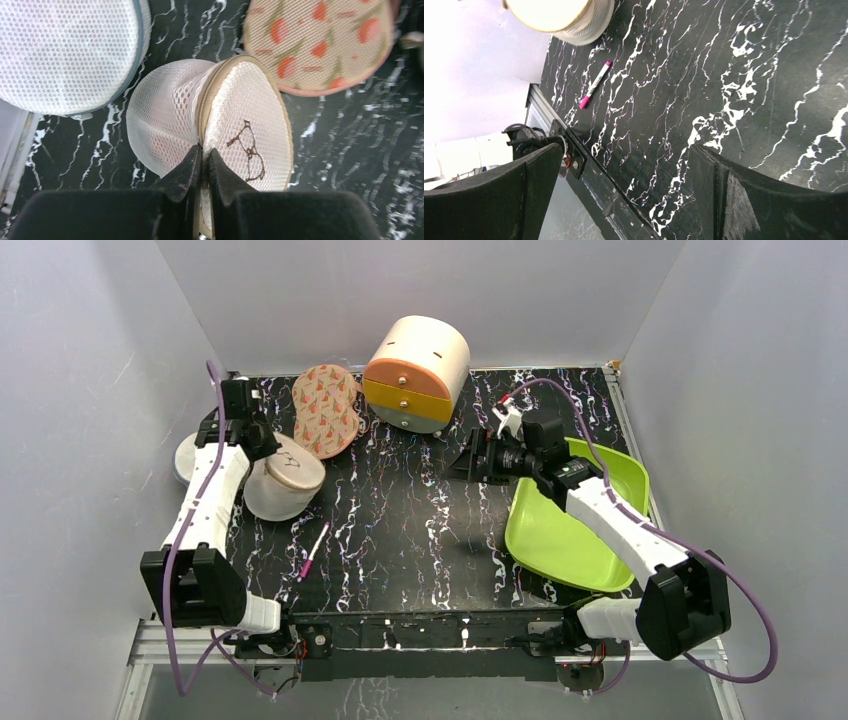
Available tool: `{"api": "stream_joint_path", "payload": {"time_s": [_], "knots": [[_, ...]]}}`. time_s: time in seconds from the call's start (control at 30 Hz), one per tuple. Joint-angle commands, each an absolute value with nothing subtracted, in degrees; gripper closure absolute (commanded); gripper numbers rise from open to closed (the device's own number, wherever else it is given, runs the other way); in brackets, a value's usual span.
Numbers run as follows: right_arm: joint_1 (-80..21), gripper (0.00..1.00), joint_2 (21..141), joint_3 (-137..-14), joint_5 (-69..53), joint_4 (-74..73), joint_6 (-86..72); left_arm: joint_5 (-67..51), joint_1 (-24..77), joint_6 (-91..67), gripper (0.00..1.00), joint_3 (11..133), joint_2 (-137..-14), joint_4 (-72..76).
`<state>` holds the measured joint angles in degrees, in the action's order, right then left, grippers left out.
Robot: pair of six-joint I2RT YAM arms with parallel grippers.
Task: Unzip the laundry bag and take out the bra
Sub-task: Pick up the laundry bag at the center of the board, then place the laundry bag at the center of the board.
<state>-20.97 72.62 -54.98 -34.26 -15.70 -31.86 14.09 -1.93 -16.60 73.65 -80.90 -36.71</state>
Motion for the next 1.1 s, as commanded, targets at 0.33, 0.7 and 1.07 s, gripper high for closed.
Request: {"api": "stream_joint_path", "payload": {"time_s": [0.33, 0.7, 1.07], "knots": [[-32.16, 0.02, 78.14, -56.05, -33.00, -5.93, -34.37, -18.04, -2.12, -39.55, 1.00, 74.62, -69.01, -24.93], [-35.32, 0.06, 79.94, -50.26, -40.96, 11.84, -46.56, -32.12, 1.95, -64.67, 1.00, 52.21, -68.09, 2.82], [-36.33, 0.12, 85.86, -44.29, -39.10, 24.32, -59.00, -30.40, 10.90, -74.60, 1.00, 39.89, -69.02, 15.82]]}}
